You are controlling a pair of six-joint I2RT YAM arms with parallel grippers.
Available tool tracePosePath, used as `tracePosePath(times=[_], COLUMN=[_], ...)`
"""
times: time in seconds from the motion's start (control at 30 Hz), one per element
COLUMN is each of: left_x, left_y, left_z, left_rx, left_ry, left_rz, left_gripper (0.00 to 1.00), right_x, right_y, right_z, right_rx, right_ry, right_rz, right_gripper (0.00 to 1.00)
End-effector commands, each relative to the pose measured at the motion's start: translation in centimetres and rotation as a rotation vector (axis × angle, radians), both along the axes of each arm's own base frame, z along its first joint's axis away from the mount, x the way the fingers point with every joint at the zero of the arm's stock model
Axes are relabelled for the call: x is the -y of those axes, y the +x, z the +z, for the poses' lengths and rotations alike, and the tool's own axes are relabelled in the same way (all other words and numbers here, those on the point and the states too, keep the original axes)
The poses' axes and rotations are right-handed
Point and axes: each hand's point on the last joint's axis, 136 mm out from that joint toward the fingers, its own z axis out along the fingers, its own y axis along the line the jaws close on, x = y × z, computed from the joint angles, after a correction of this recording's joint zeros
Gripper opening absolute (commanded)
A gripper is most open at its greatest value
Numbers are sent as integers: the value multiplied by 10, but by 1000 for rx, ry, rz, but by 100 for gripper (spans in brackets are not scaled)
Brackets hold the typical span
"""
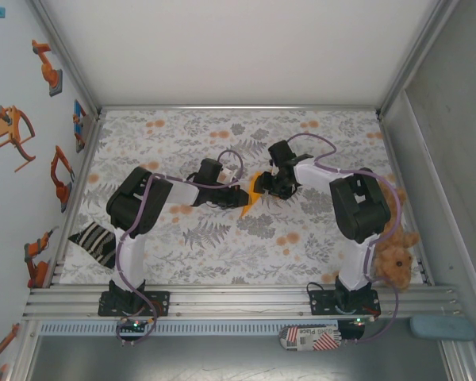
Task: Fold a paper plane with a square sheet of paper (pick it up from the middle)
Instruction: Fold the wing for the fifth time at the center of the table.
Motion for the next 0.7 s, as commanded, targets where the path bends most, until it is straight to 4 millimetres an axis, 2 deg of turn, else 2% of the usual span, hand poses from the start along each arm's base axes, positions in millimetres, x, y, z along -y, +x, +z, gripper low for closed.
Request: tracePosePath(times=[0.0,0.2,0.3,0.4,0.5,0.57,0.67], left_x=[-39,-39,-38,-39,-39,-38,-39], left_y=[-22,-25,-26,-25,-23,-22,-22], left_z=[-76,-74,-72,-71,-69,-67,-68], left_rx=[-146,-192,-213,-225,-228,-230,-232], left_ry=[246,256,257,262,256,254,256], left_rz=[65,64,63,70,79,82,87], left_gripper=[6,5,4,4,3,3,3], right_x=[3,-2,-5,-14,-27,-33,-39], right_y=[-9,0,-1,-5,-6,-3,3], right_z=[-18,47,66,70,68,65,60], right_rx=[-7,206,275,291,266,254,238], right_ry=[-32,127,234,331,417,454,491], right_rz=[11,33,47,69,81,76,70], right_gripper=[61,61,59,52,37,29,22])
